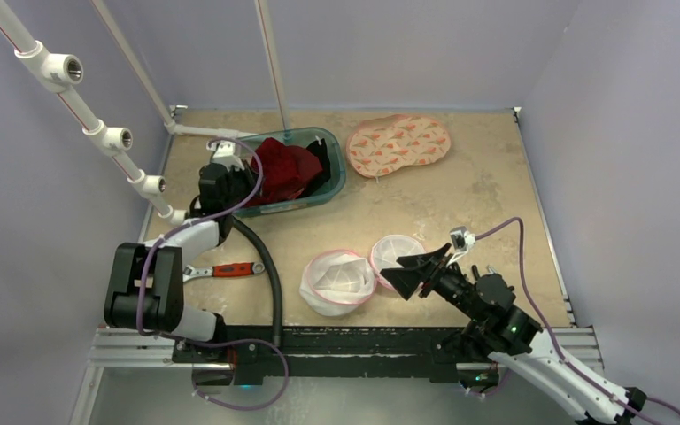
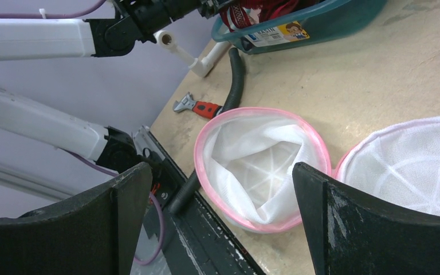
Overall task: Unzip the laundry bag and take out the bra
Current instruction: Place the bra in the bin.
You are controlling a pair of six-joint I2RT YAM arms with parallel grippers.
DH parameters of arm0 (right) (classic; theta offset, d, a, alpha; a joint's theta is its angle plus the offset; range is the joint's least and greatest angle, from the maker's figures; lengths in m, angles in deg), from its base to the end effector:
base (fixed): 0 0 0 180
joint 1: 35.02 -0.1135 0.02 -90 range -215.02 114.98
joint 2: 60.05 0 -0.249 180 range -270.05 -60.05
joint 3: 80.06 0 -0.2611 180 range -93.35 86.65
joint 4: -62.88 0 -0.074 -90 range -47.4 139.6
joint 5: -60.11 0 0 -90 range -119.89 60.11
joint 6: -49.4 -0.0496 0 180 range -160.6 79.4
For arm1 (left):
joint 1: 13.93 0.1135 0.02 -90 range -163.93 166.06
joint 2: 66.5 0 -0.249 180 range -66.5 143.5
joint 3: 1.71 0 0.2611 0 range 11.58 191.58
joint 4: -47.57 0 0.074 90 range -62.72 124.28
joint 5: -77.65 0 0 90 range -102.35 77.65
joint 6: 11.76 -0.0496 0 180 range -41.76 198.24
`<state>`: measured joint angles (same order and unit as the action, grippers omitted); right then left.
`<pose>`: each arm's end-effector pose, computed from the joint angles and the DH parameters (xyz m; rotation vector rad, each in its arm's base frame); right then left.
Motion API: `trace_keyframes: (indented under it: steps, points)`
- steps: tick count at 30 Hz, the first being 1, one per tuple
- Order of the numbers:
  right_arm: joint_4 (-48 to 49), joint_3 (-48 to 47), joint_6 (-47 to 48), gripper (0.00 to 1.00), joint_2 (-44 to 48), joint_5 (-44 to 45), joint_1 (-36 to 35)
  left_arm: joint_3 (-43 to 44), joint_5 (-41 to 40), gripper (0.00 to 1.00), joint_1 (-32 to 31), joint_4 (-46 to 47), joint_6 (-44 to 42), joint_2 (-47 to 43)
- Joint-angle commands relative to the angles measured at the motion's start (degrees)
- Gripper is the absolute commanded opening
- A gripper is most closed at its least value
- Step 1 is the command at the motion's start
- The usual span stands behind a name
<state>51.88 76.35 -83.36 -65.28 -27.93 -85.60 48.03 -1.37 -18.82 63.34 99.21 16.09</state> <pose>0.0917 0.1089 0.2343 -0.0771 1.5788 1.2891 0.3225 -0.0371 0.1828 -0.1313 1.8878 -0.4889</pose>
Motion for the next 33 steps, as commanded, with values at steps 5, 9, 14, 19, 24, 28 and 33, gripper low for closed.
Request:
trace_keyframes:
  steps: [5,9,14,19,24,28,33]
  points:
    - [0.89,-0.15,0.10,0.95,0.59,-0.04,-0.13,4.76,-7.06,0.59,0.51,-6.84,-0.07,-0.99]
    - [1.55,-0.09,0.63,0.95,-0.29,-0.20,-0.17,4.87,-9.88,0.69,0.44,-9.61,-1.41,-4.72]
    - [3.06,0.11,1.05,0.95,-1.19,-0.50,-0.21,6.74,-13.68,0.74,0.48,-15.95,-1.94,-11.83]
    - [5.20,0.36,1.25,0.95,-2.81,-1.14,-0.16,7.69,-14.91,0.76,0.27,-19.41,-0.87,-16.81]
    - [6.21,0.37,1.10,0.95,-3.93,-1.53,-0.16,10.72,-11.34,0.71,-2.57,-19.23,1.70,-17.24]
    - [6.50,0.63,0.82,0.95,-4.62,-0.91,-0.19,15.40,-11.25,0.53,-5.98,-20.63,4.54,-11.88]
    - [7.11,0.74,0.63,0.95,-6.03,-0.60,-0.16,16.89,-14.95,0.29,-6.28,-21.74,9.95,-5.50]
